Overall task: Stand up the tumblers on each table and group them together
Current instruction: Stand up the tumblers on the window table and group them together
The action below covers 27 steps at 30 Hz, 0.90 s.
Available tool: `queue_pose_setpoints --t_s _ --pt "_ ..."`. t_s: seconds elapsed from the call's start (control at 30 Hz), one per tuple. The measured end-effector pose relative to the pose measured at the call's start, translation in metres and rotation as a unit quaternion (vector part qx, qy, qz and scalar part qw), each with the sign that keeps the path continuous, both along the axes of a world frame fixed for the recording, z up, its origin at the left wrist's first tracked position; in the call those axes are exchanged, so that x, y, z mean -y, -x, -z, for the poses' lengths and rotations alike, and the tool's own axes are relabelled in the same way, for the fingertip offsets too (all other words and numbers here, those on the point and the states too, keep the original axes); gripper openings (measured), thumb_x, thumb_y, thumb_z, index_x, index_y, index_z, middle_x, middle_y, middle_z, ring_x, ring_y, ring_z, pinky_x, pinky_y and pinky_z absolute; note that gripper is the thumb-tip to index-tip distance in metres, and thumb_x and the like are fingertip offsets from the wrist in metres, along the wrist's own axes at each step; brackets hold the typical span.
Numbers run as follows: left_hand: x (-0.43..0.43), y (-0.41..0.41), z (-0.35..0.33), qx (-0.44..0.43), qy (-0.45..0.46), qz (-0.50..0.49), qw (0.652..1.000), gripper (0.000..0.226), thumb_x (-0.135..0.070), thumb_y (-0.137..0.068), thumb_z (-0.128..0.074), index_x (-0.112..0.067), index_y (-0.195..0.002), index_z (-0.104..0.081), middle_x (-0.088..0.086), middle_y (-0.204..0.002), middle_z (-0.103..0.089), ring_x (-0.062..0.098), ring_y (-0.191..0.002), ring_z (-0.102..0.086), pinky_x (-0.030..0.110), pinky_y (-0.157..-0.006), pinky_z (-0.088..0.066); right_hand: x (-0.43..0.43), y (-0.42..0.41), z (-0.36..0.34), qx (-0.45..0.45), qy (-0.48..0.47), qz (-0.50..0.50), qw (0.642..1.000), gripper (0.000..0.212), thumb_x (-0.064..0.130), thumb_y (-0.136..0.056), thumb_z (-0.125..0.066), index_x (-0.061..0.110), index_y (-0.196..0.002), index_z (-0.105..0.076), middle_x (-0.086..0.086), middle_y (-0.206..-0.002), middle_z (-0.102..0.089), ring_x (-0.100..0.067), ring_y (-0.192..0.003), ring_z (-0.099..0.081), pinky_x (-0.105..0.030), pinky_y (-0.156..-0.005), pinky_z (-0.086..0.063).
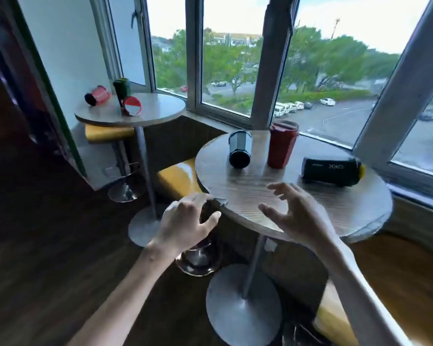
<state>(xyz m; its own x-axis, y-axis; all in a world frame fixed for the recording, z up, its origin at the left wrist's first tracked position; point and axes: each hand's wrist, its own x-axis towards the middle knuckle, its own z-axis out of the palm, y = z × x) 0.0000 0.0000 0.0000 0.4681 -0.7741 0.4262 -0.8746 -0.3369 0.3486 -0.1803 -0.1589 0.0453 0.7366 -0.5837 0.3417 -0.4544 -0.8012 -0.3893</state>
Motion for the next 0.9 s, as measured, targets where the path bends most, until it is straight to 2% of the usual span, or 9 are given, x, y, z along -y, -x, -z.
queue_pose_setpoints --t_s 0.1,0.23,0.33,0.4,0.57,0.67,0.73,0.8,0.9 --pt "0.037 -0.031 -0.006 -0.010 0.000 0.019 1.000 0.052 -0.057 -0.085 -0.049 -0.024 -0.124 -0.053 -0.003 -0.120 -0.063 0.016 -0.106 -0.061 0.040 -0.089 -0.052 0.026 -0.020 -0.003 0.009 0.002 0.018 1.000 0.047 0.053 -0.080 -0.062 0.033 -0.122 -0.053 0.009 -0.117 -0.061 -0.013 -0.104 -0.060 -0.035 -0.085 -0.050" --pt "0.095 -0.091 -0.012 -0.119 0.002 0.043 0.992 0.049 -0.050 -0.085 -0.057 -0.023 -0.125 -0.052 0.000 -0.116 -0.063 0.016 -0.102 -0.061 0.041 -0.086 -0.053 0.071 -0.068 -0.004 0.021 -0.056 0.006 0.998 0.047 0.049 -0.081 -0.064 0.026 -0.121 -0.054 0.004 -0.107 -0.063 -0.012 -0.097 -0.062 -0.034 -0.084 -0.052" --pt "0.137 -0.133 -0.013 -0.257 0.016 0.081 0.963 0.049 -0.047 -0.087 -0.059 -0.017 -0.125 -0.052 0.003 -0.113 -0.061 0.012 -0.096 -0.060 0.025 -0.077 -0.051 0.105 -0.111 -0.003 0.034 -0.169 0.007 0.985 0.049 0.044 -0.082 -0.066 0.019 -0.122 -0.054 -0.002 -0.105 -0.064 -0.015 -0.096 -0.063 -0.027 -0.082 -0.051" --pt "0.164 -0.156 -0.016 -0.318 0.014 0.094 0.943 0.046 -0.043 -0.089 -0.058 -0.013 -0.124 -0.053 0.005 -0.112 -0.061 0.012 -0.094 -0.061 0.017 -0.071 -0.046 0.124 -0.135 -0.001 0.035 -0.221 0.029 0.974 0.053 0.044 -0.084 -0.065 0.016 -0.125 -0.051 -0.004 -0.107 -0.063 -0.016 -0.099 -0.061 -0.029 -0.084 -0.051" --pt "0.224 -0.201 -0.017 -0.486 -0.027 0.110 0.867 0.042 -0.047 -0.090 -0.055 -0.015 -0.117 -0.054 0.006 -0.111 -0.064 0.018 -0.090 -0.069 0.038 -0.083 -0.056 0.161 -0.173 0.014 0.015 -0.281 0.088 0.956 0.060 0.056 -0.083 -0.058 0.014 -0.125 -0.051 -0.004 -0.112 -0.063 -0.017 -0.103 -0.059 -0.031 -0.088 -0.048" --pt "0.249 -0.213 -0.018 -0.556 -0.055 0.118 0.821 0.043 -0.045 -0.088 -0.060 -0.011 -0.113 -0.057 0.011 -0.106 -0.066 0.026 -0.086 -0.071 0.042 -0.077 -0.059 0.171 -0.185 0.022 0.008 -0.325 0.089 0.942 0.056 0.066 -0.080 -0.055 0.016 -0.104 -0.064 -0.005 -0.097 -0.069 -0.014 -0.089 -0.063 -0.032 -0.077 -0.049" --pt "0.260 -0.217 -0.018 -0.584 -0.064 0.129 0.799 0.044 -0.043 -0.085 -0.064 -0.008 -0.112 -0.060 0.014 -0.102 -0.070 0.027 -0.081 -0.072 0.039 -0.070 -0.060 0.173 -0.190 0.022 0.011 -0.339 0.088 0.937 0.050 0.062 -0.083 -0.054 0.017 -0.098 -0.069 -0.005 -0.089 -0.071 -0.012 -0.077 -0.062 -0.025 -0.068 -0.046" --pt "0.267 -0.218 -0.016 -0.596 -0.077 0.141 0.786 0.045 -0.042 -0.083 -0.067 -0.006 -0.110 -0.063 0.015 -0.100 -0.072 0.025 -0.079 -0.072 0.035 -0.066 -0.059 0.171 -0.192 0.022 0.033 -0.362 0.082 0.928 0.042 0.052 -0.087 -0.055 0.016 -0.101 -0.069 -0.001 -0.088 -0.070 -0.009 -0.074 -0.061 -0.020 -0.065 -0.046" --pt "0.275 -0.220 -0.012 -0.601 -0.090 0.158 0.779 0.049 -0.042 -0.079 -0.071 -0.004 -0.109 -0.064 0.016 -0.100 -0.072 0.028 -0.084 -0.072 0.039 -0.073 -0.060 0.171 -0.193 0.024 0.059 -0.374 0.066 0.923 0.033 0.042 -0.090 -0.058 0.013 -0.104 -0.067 -0.002 -0.089 -0.071 -0.008 -0.076 -0.064 -0.023 -0.067 -0.052"
